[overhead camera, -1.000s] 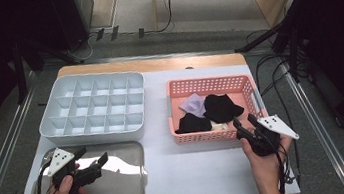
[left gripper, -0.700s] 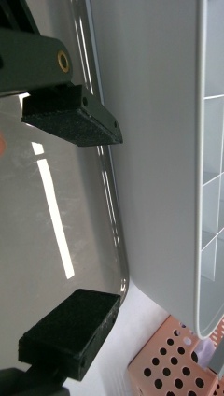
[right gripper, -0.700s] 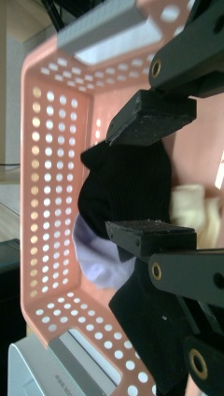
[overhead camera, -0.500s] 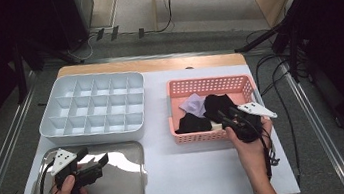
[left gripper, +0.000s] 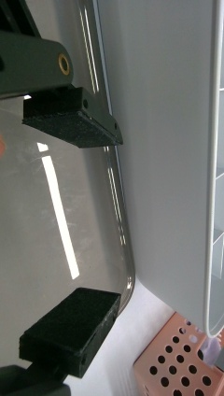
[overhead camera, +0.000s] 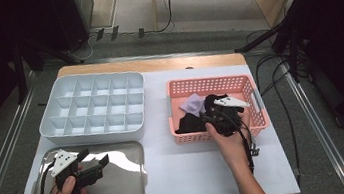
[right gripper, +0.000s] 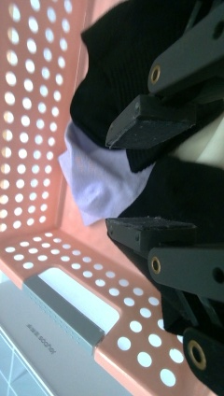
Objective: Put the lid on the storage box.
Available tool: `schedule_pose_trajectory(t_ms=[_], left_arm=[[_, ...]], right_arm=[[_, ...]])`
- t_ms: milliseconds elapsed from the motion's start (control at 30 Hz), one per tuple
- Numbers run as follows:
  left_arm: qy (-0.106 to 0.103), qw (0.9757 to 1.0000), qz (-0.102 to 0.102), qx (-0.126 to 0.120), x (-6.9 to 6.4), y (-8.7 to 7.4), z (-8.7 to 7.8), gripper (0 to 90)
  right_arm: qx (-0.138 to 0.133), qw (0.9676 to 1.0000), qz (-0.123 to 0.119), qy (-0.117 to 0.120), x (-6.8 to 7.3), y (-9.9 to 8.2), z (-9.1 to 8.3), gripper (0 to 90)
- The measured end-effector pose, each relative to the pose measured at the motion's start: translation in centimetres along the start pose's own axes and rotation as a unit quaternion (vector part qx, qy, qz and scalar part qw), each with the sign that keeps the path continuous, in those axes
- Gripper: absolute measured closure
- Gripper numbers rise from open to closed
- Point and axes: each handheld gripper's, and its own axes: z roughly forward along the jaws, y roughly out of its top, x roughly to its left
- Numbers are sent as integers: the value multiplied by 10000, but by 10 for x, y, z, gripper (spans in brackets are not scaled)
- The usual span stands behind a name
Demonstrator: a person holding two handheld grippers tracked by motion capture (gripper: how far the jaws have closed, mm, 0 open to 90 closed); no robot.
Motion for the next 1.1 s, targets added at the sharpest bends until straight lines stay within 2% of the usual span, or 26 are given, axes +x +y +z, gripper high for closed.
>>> schedule_pose_trajectory(t_ms=[133, 267, 400, 733, 1100], left_arm=[[-12, 10000, -16, -19, 0, 0, 0, 219], [-16, 10000, -14, -19, 0, 0, 0, 221], [-13, 10000, -19, -27, 0, 0, 0, 222], [-21, 10000, -28, -29, 0, 0, 0, 223], [-32, 10000, -39, -37, 1, 0, -1, 223]], right_arm=[[102, 9999, -4, -39, 4, 1, 6, 553], [148, 9997, 180, 10, 4, 4, 10, 559], [197, 9995, 263, -5, 4, 6, 15, 560], [530, 9972, 531, -43, 8, 8, 30, 563], [835, 9933, 783, 178, 8, 9, 38, 586]])
